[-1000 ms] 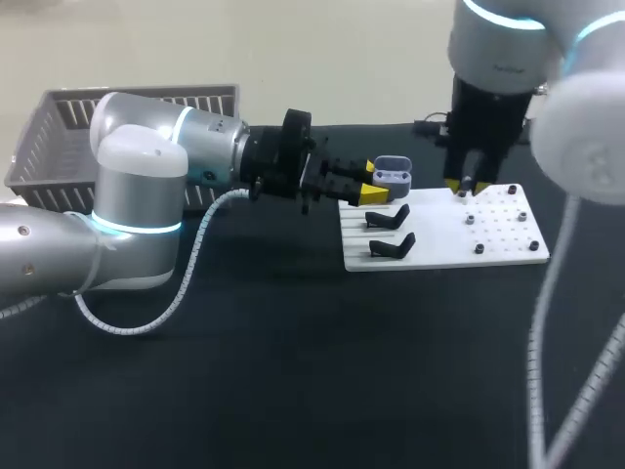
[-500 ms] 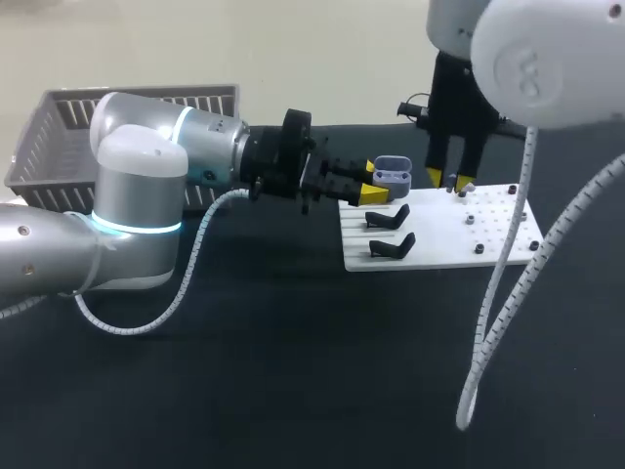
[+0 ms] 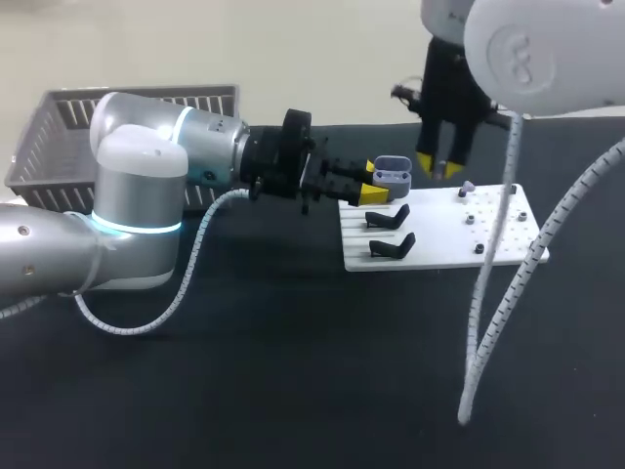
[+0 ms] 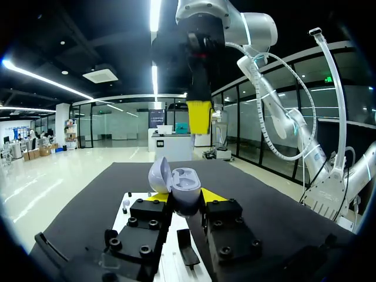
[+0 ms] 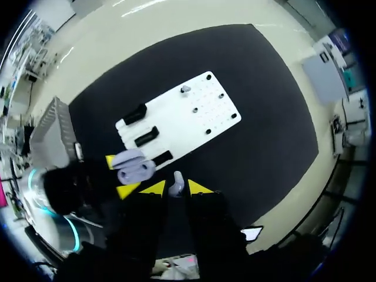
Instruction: Pick up each earbud case from the left stands, insert the matching earbuds, close the lid, and place the case in the box.
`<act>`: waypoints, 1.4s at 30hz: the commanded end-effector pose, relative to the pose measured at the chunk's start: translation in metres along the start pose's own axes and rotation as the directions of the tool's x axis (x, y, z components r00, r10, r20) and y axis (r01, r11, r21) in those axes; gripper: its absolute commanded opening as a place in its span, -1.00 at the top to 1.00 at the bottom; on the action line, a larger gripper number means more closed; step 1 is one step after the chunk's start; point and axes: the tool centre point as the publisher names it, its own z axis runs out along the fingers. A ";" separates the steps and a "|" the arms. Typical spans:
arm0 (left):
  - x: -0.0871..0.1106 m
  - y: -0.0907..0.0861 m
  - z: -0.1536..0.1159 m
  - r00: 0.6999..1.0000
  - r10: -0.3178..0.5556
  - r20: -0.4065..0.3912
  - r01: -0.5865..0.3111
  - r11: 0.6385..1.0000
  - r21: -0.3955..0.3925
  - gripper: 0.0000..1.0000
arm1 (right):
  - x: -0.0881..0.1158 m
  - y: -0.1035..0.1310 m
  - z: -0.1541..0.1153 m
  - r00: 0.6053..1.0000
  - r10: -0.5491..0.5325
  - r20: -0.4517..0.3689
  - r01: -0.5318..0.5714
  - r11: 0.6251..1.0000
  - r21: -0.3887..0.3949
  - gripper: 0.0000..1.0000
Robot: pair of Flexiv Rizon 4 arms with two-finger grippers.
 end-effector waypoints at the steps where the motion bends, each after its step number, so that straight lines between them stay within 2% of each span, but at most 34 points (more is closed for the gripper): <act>1: 0.001 0.000 0.000 1.000 0.002 0.001 -0.002 1.000 -0.002 1.00 | 0.010 0.008 -0.011 0.998 0.059 0.023 -0.059 0.998 -0.010 1.00; 9: 0.000 -0.003 0.004 0.999 0.027 -0.022 -0.028 0.999 -0.038 1.00 | 0.010 0.015 -0.016 0.987 0.160 0.005 -0.160 0.987 -0.012 1.00; 16: 0.001 -0.007 0.010 0.999 0.025 -0.023 -0.026 0.999 -0.044 1.00 | 0.008 0.017 -0.010 0.976 0.218 -0.025 -0.217 0.976 0.023 1.00; 40: 0.001 -0.009 0.012 0.999 0.030 -0.012 -0.031 0.999 -0.045 1.00 | 0.007 0.018 -0.002 0.970 0.241 -0.041 -0.239 0.970 0.046 1.00; 42: 0.001 -0.009 0.012 0.999 0.030 -0.012 -0.031 0.999 -0.045 1.00 | 0.008 0.020 0.002 0.971 0.238 -0.032 -0.236 0.970 0.065 1.00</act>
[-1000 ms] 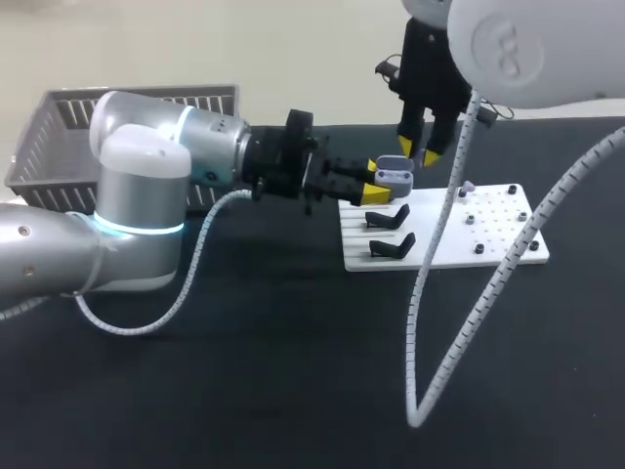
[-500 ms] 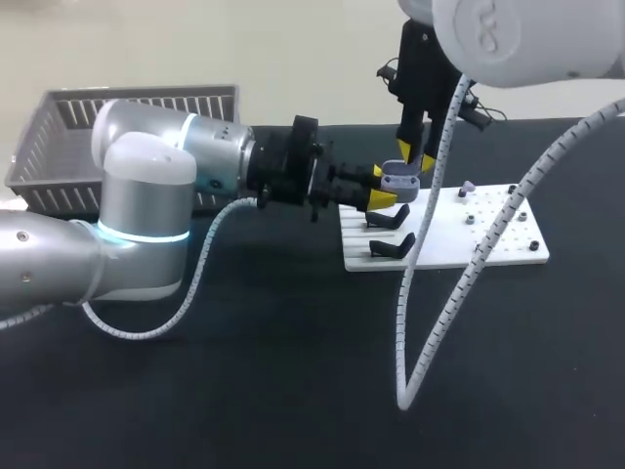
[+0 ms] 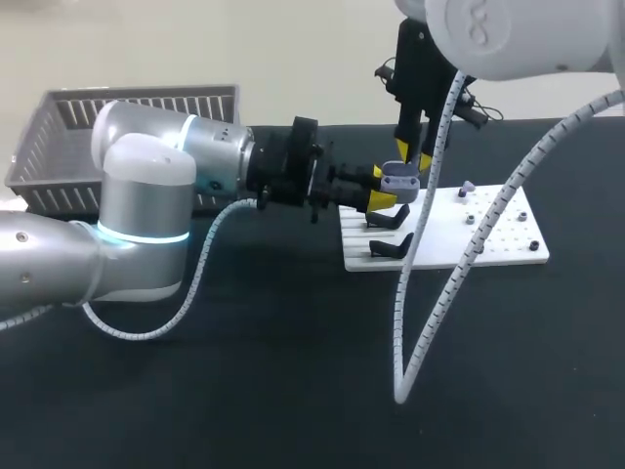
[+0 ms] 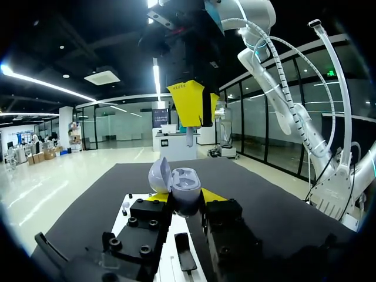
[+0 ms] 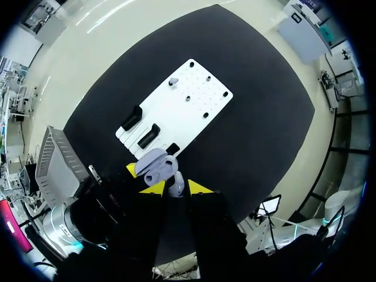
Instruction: Pick up each earbud case from the left stands, insert the matching earbuds, close the lid, and place the case in the box.
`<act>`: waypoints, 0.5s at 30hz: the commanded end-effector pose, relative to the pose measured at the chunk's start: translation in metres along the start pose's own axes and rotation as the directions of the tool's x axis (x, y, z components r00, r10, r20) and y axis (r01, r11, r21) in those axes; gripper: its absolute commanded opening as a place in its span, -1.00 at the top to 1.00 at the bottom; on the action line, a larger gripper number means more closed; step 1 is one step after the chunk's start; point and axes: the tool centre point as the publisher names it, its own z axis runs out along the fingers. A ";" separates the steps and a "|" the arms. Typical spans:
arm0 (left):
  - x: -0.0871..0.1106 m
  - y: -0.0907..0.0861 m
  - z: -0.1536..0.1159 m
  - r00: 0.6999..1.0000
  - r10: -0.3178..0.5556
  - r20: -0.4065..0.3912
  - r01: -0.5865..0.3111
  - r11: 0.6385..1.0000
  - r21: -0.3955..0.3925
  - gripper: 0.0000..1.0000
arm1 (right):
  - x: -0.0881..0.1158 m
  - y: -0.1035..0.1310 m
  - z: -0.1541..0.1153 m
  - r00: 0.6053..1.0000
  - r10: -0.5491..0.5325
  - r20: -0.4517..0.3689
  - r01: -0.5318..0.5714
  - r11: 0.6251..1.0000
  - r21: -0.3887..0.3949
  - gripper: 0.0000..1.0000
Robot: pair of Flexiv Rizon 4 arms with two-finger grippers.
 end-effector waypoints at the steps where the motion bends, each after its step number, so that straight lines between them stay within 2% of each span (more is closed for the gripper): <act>1: 0.001 -0.001 0.000 1.000 0.002 0.002 -0.002 1.000 -0.005 1.00 | 0.002 0.003 0.004 1.000 -0.005 0.014 0.004 1.000 0.018 1.00; 9: 0.001 -0.001 0.000 1.000 0.002 0.002 -0.002 1.000 -0.005 1.00 | 0.006 0.014 0.008 0.994 -0.028 0.105 0.024 0.999 0.039 1.00; 15: 0.001 -0.001 0.000 1.000 0.002 0.002 -0.002 1.000 -0.005 1.00 | 0.005 0.015 0.014 0.993 -0.026 0.116 0.018 0.998 0.065 1.00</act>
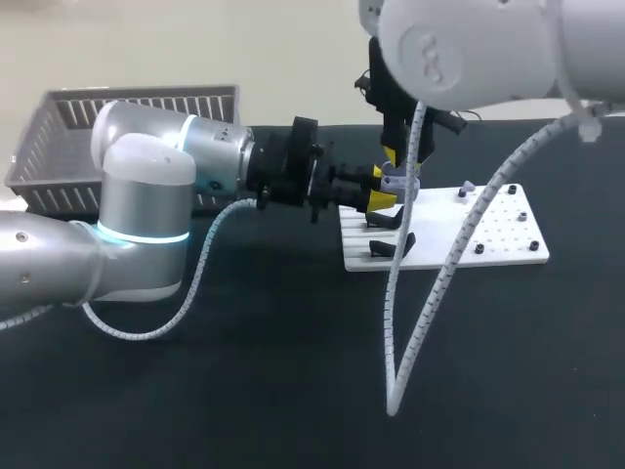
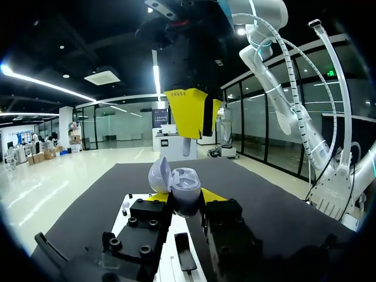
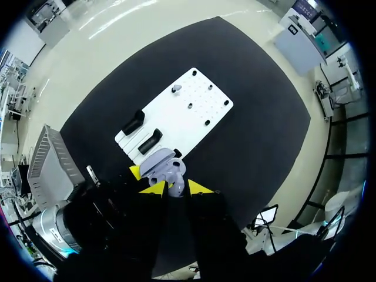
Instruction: Pick up each earbud case from the left stands, insert the matching earbuds, close the lid, and place the case in the box.
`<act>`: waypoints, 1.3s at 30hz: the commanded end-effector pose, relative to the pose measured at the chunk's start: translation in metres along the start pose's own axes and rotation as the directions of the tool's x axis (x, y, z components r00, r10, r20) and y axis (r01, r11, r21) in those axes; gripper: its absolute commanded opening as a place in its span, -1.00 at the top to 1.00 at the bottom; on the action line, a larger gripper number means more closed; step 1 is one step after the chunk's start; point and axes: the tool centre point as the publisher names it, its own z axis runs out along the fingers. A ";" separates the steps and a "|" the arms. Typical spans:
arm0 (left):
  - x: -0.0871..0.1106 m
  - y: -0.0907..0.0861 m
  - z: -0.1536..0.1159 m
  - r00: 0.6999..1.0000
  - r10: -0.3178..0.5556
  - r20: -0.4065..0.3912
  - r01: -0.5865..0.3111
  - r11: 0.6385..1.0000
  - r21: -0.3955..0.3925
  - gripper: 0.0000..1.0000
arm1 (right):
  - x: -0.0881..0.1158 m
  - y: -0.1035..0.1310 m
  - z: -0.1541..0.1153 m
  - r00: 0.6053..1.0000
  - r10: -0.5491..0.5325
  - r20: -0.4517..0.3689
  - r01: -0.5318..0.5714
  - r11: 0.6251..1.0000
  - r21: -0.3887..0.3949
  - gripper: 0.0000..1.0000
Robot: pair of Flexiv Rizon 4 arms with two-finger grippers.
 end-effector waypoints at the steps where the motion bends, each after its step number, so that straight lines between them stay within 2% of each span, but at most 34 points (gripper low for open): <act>1: 0.001 -0.001 0.000 1.000 0.002 0.001 -0.002 1.000 -0.005 1.00 | 0.000 0.004 0.002 1.000 0.003 0.005 -0.003 1.000 0.015 1.00; 39: 0.001 -0.001 0.000 1.000 0.002 0.001 -0.002 1.000 -0.005 1.00 | -0.010 0.003 0.023 0.998 0.033 -0.049 -0.031 0.999 0.037 1.00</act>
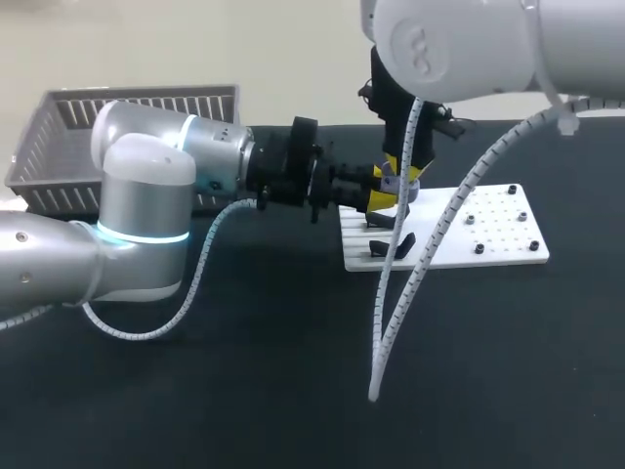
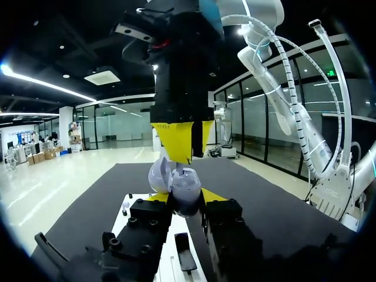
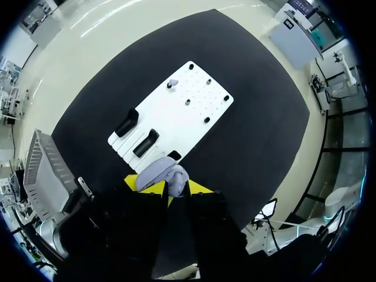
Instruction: Pick up each earbud case from the left stands, insert the matching earbuds, close the lid, and place the case in the box.
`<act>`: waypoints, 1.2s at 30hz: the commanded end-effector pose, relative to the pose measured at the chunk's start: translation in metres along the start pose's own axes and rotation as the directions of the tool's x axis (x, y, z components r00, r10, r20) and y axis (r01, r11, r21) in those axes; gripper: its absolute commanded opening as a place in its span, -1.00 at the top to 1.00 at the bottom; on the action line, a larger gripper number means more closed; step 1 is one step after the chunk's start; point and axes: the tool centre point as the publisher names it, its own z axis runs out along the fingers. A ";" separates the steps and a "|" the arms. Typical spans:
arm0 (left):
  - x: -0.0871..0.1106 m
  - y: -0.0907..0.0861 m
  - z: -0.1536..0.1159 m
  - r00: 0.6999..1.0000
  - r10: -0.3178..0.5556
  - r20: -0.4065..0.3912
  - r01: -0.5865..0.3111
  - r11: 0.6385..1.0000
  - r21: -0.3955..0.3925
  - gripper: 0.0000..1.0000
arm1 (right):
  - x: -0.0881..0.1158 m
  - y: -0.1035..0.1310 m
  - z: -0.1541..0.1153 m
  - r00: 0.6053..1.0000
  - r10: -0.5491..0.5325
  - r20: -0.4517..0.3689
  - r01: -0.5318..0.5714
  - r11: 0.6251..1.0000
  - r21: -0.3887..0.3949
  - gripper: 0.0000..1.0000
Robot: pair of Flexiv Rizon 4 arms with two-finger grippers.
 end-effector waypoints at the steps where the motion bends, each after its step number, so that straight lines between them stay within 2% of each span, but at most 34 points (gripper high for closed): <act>1: 0.001 -0.001 0.000 1.000 0.002 0.002 -0.002 1.000 -0.005 1.00 | -0.001 0.001 0.003 1.000 -0.001 0.000 0.001 1.000 0.003 1.00; 8: 0.001 -0.001 0.000 1.000 0.002 0.002 -0.002 1.000 -0.005 1.00 | -0.001 0.003 0.006 1.000 -0.003 -0.007 0.003 1.000 0.001 1.00; 9: 0.001 -0.001 0.000 1.000 0.002 0.002 -0.002 1.000 -0.005 1.00 | -0.001 0.003 0.006 1.000 -0.002 -0.012 0.002 1.000 -0.002 0.69; 10: 0.001 -0.001 0.000 1.000 0.002 0.002 -0.002 1.000 -0.005 1.00 | -0.001 0.003 0.006 1.000 -0.001 -0.015 0.001 1.000 -0.006 -0.72; 11: 0.001 -0.001 0.000 1.000 0.002 0.002 -0.002 1.000 -0.005 1.00 | -0.001 0.002 0.005 1.000 -0.001 -0.019 0.001 1.000 -0.010 -1.00; 16: 0.001 -0.001 0.000 1.000 0.002 0.002 -0.002 1.000 -0.005 1.00 | 0.004 -0.012 -0.012 0.998 0.026 -0.057 -0.030 0.996 -0.078 -1.00; 21: 0.001 -0.001 0.000 1.000 0.002 0.002 -0.002 1.000 -0.005 1.00 | 0.006 -0.039 -0.031 0.997 -0.005 -0.075 -0.012 0.976 -0.218 -1.00; 27: 0.001 -0.001 0.000 1.000 0.002 0.002 -0.002 1.000 -0.005 1.00 | -0.012 -0.067 -0.037 0.998 -0.016 0.063 0.039 0.925 -0.379 -1.00; 30: 0.001 -0.001 0.000 1.000 0.002 0.002 -0.002 1.000 -0.005 1.00 | -0.021 -0.076 -0.036 0.992 -0.002 0.130 0.058 0.902 -0.429 -1.00; 36: 0.001 -0.001 0.000 1.000 0.002 0.002 -0.002 1.000 -0.005 1.00 | -0.053 -0.081 -0.026 0.989 0.022 0.144 0.048 0.884 -0.465 -1.00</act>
